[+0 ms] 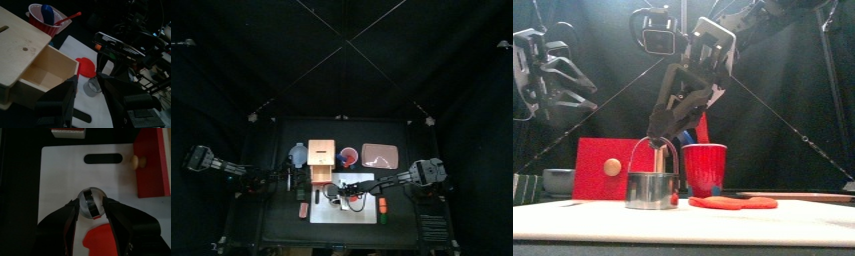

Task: Get the cutter from the drawer then cut the dough then place the extra dough in the bowl
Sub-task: Shut the drawer

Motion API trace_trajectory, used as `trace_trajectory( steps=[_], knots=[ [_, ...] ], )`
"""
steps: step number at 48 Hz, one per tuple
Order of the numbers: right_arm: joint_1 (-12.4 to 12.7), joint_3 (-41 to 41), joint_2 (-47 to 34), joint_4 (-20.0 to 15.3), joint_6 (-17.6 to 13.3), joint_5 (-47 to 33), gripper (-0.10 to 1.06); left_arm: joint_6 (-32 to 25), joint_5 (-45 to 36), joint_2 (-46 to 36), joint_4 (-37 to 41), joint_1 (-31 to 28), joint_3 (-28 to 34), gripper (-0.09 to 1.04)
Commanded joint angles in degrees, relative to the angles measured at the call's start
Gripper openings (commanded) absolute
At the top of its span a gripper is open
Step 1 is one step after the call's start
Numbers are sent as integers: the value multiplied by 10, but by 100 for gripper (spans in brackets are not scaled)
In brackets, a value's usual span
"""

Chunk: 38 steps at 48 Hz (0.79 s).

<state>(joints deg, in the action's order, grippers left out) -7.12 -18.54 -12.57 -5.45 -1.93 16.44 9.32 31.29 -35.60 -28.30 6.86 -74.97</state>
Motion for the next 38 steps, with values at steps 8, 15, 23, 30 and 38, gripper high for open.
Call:
trace_trajectory(
  steps=[8, 15, 23, 30, 38],
  knots=[
    [17, 18, 54, 25, 0, -37, 79, 4, -7, -5, -27, -145, 62, 76],
    [29, 36, 33, 35, 2, -56, 67, 4, -115, -2, -43, -261, 110, 56],
    [28, 91, -13, 72, 2, -38, 50, 4, -162, 37, -44, -348, 166, 25],
    [30, 142, -47, 91, 0, 23, 49, 4, -171, 113, -44, -372, 213, 25],
    [30, 198, -86, 115, 1, 100, 49, 4, -207, 225, -71, -403, 279, 25]
  ],
)
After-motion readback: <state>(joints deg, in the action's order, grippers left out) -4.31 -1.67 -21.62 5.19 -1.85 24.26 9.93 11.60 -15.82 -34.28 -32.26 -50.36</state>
